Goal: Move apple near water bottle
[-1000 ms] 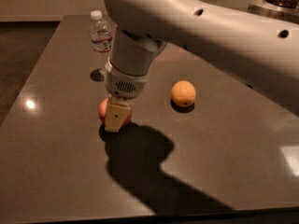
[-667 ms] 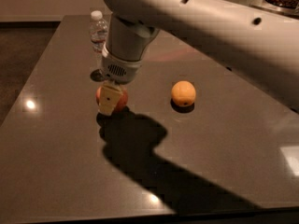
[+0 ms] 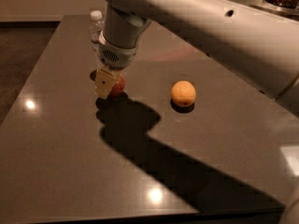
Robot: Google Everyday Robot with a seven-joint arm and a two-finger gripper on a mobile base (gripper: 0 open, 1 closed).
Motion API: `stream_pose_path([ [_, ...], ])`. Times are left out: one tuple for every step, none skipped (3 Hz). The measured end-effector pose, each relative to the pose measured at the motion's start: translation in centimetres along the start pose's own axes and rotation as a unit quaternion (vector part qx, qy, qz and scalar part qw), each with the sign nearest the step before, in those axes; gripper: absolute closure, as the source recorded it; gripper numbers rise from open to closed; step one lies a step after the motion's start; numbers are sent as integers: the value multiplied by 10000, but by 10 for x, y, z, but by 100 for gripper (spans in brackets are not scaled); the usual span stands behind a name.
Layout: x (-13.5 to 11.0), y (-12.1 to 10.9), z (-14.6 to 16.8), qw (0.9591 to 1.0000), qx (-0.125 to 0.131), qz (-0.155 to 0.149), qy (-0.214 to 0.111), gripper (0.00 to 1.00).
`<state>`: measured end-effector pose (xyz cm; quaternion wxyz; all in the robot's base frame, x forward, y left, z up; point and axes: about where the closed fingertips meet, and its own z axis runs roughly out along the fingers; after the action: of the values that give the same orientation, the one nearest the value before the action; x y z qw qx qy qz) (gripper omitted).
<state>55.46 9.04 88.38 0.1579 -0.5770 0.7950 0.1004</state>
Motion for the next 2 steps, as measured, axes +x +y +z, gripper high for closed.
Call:
stream_pose_path([
  [-1,-28,6,9997,162,203,3,100],
  [7,-56,10,9986,335,396,85,100],
])
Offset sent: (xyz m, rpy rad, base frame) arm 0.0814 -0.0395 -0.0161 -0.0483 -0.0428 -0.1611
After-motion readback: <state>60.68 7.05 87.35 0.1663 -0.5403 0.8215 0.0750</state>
